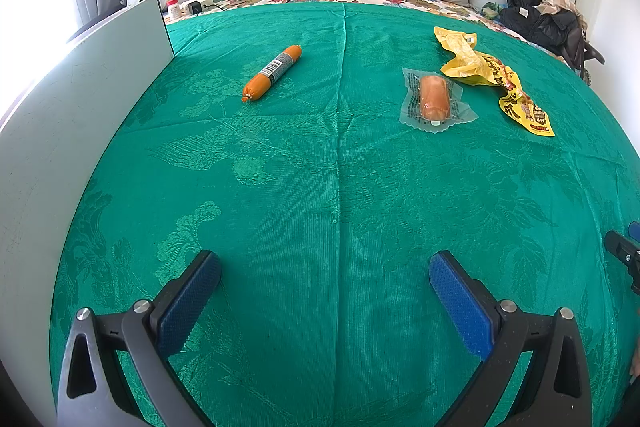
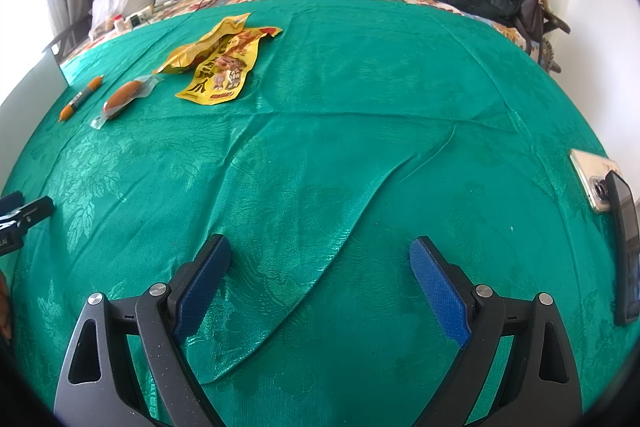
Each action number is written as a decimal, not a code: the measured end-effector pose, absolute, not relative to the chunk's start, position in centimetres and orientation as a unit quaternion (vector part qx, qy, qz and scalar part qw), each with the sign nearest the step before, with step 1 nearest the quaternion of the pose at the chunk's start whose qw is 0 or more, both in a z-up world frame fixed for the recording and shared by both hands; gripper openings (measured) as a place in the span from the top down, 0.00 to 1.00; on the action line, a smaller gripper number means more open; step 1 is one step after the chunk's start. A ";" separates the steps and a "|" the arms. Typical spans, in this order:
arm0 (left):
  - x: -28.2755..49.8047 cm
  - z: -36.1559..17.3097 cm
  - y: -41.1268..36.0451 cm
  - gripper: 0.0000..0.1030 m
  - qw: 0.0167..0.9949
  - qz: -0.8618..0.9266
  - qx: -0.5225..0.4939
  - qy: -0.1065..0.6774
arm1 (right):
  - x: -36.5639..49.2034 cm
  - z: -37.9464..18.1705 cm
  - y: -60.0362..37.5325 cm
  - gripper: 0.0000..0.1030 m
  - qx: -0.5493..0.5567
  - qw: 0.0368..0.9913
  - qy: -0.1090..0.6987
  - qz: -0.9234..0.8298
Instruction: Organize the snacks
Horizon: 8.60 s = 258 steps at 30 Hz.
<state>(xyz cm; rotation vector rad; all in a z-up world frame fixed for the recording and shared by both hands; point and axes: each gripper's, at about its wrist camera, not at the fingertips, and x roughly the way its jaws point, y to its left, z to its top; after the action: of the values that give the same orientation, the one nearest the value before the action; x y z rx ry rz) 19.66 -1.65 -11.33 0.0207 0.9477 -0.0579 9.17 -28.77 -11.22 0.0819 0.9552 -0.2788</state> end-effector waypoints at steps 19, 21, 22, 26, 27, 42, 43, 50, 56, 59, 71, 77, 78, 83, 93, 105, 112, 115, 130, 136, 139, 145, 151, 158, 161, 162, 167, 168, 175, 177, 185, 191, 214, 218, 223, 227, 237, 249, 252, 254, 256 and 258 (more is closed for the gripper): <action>34.7 -9.6 -10.6 0.00 0.816 -0.118 0.086 0.559 | 9.2 -11.2 -28.8 0.08 0.039 0.878 0.458 -0.133; 35.7 -10.5 -10.8 0.00 0.812 -0.103 0.090 0.567 | 9.2 -11.2 -28.8 0.08 0.039 0.878 0.458 -0.133; 35.9 -10.4 -10.5 0.00 0.816 -0.101 0.073 0.565 | 9.2 -11.2 -28.8 0.08 0.039 0.878 0.458 -0.133; 35.8 -10.0 -8.9 0.18 0.825 -0.100 0.011 0.556 | 9.2 -11.2 -28.8 0.08 0.039 0.878 0.458 -0.133; 35.5 -9.7 -8.8 0.27 0.831 -0.104 0.011 0.547 | 9.2 -11.2 -28.8 0.08 0.039 0.878 0.458 -0.133; 24.7 -7.4 -4.6 0.61 0.823 -0.129 -0.007 0.553 | 9.1 -11.1 -28.8 0.08 0.039 0.878 0.458 -0.133; 23.4 -7.4 -4.3 0.61 0.823 -0.130 -0.006 0.553 | 9.1 -11.1 -28.8 0.08 0.039 0.878 0.458 -0.133; 19.8 -9.2 -4.2 0.44 0.833 -0.128 0.057 0.535 | 9.1 -11.1 -28.8 0.08 0.039 0.878 0.458 -0.133; 20.9 -10.4 -3.5 0.05 0.862 -0.081 0.081 0.494 | 9.1 -11.1 -28.8 0.08 0.039 0.878 0.458 -0.133; 21.4 -10.8 -2.4 0.00 0.870 -0.069 0.058 0.484 | 9.1 -11.2 -28.8 0.08 0.039 0.878 0.458 -0.133; 21.7 -11.3 -1.4 0.00 0.888 -0.057 0.027 0.456 | 9.1 -11.1 -28.8 0.08 0.039 0.878 0.459 -0.133; 21.8 -11.3 -1.4 0.00 0.888 -0.057 0.026 0.456 | 9.1 -11.1 -28.8 0.08 0.039 0.878 0.459 -0.133; 21.7 -11.3 -1.4 0.00 0.888 -0.057 0.027 0.456 | 9.1 -11.1 -28.9 0.08 0.039 0.878 0.459 -0.133; 21.8 -11.3 -1.4 0.00 0.888 -0.057 0.026 0.456 | 9.1 -11.1 -28.9 0.08 0.039 0.878 0.459 -0.132; 21.8 -11.3 -1.4 0.00 0.888 -0.057 0.026 0.456 | 9.1 -11.1 -28.9 0.08 0.039 0.878 0.459 -0.132; 21.8 -11.3 -1.4 0.00 0.888 -0.057 0.026 0.456 | 14.9 -6.7 -30.1 0.10 0.156 0.896 0.400 -0.111; 21.7 -11.3 -1.4 0.00 0.888 -0.057 0.026 0.456 | 25.3 -10.2 -26.3 0.10 0.119 0.870 0.473 -0.073; 21.7 -11.3 -1.4 0.00 0.888 -0.057 0.026 0.456 | 27.3 -12.1 -24.4 0.09 0.042 0.856 0.505 -0.102; 21.7 -11.4 -1.4 0.00 0.888 -0.057 0.026 0.456 | 17.0 -7.9 -26.0 0.44 0.060 0.858 0.510 -0.025; 21.7 -11.4 -1.4 0.00 0.888 -0.057 0.026 0.455 | 8.2 -9.1 -23.5 0.43 0.028 0.873 0.485 -0.039; 21.7 -11.4 -1.4 0.00 0.888 -0.057 0.026 0.455 | 7.8 -10.7 -22.4 0.31 0.017 0.870 0.490 -0.054; 21.7 -11.4 -1.4 0.00 0.888 -0.057 0.026 0.456 | 8.6 -11.2 -21.8 0.11 0.009 0.883 0.465 -0.066; 21.7 -11.4 -1.4 0.00 0.888 -0.057 0.026 0.455 | 8.7 -11.4 -21.9 0.08 0.012 0.882 0.466 -0.066; 21.7 -11.4 -1.4 0.00 0.888 -0.057 0.026 0.455 | 8.9 -11.5 -21.8 0.06 0.011 0.882 0.467 -0.065; 21.7 -11.4 -1.4 0.00 0.888 -0.057 0.025 0.455 | 8.9 -11.5 -21.7 0.06 0.011 0.882 0.467 -0.066; 21.7 -11.4 -1.4 0.00 0.888 -0.057 0.026 0.455 | 8.8 -11.5 -21.7 0.06 0.011 0.882 0.467 -0.066; 21.8 -11.4 -1.4 0.00 0.888 -0.057 0.025 0.455 | 8.9 -11.5 -21.7 0.06 0.011 0.882 0.467 -0.066; 21.7 -11.4 -1.4 0.00 0.888 -0.057 0.026 0.455 | 8.9 -11.5 -21.7 0.06 0.011 0.882 0.467 -0.066; 21.7 -11.4 -1.4 0.00 0.888 -0.056 0.026 0.455 | 8.9 -11.5 -21.7 0.06 0.011 0.882 0.467 -0.066; 21.7 -11.4 -1.4 0.00 0.888 -0.057 0.026 0.455 | 8.9 -11.5 -21.8 0.06 0.011 0.882 0.467 -0.066; 21.8 -11.4 -1.4 0.00 0.888 -0.056 0.026 0.455 | 8.9 -11.5 -21.8 0.06 0.011 0.882 0.467 -0.065; 21.7 -11.4 -1.4 0.00 0.888 -0.056 0.026 0.455 | 8.9 -11.5 -21.9 0.06 0.011 0.881 0.468 -0.063; 18.6 -8.2 -0.4 0.60 0.842 -0.140 -0.036 0.519 | 10.1 -9.5 -25.7 0.58 0.133 0.830 0.540 -0.037; 16.2 -6.6 1.3 0.60 0.844 -0.158 -0.085 0.505 | 7.0 -7.7 -29.0 0.59 0.297 0.820 0.489 -0.009; 13.4 -2.2 4.2 0.60 0.852 -0.178 -0.150 0.470 | 6.4 -5.4 -27.2 0.59 0.335 0.819 0.466 0.018; 11.6 2.6 8.9 0.60 0.870 -0.172 -0.189 0.422 | 8.7 -1.8 -21.8 0.59 0.321 0.828 0.452 0.077; 9.2 6.5 27.3 0.59 0.902 -0.009 -0.203 0.381 | 16.7 6.4 1.8 0.57 0.238 0.817 0.441 0.284; 6.3 0.0 35.0 0.18 0.882 0.193 -0.123 0.412 | 17.5 2.3 12.9 0.30 0.082 0.831 0.467 0.293; 5.6 1.1 32.7 0.15 0.896 0.181 -0.122 0.386 | 16.9 -0.1 8.2 0.30 0.048 0.845 0.467 0.255; 5.8 2.2 30.0 0.10 0.907 0.157 -0.124 0.370 | 16.1 -2.1 3.5 0.30 0.009 0.860 0.464 0.213; 6.7 3.7 26.4 0.06 0.919 0.123 -0.123 0.355 | 14.6 -4.3 -1.6 0.30 -0.040 0.873 0.462 0.154; 7.7 4.5 21.9 0.02 0.929 0.081 -0.114 0.343 | 13.5 -6.5 -7.1 0.30 -0.083 0.873 0.471 0.092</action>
<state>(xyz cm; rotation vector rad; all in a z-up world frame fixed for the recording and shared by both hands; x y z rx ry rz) 7.66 21.91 4.45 -0.2327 0.7031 0.1669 13.48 -7.10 -6.53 -0.1732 0.9838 0.1932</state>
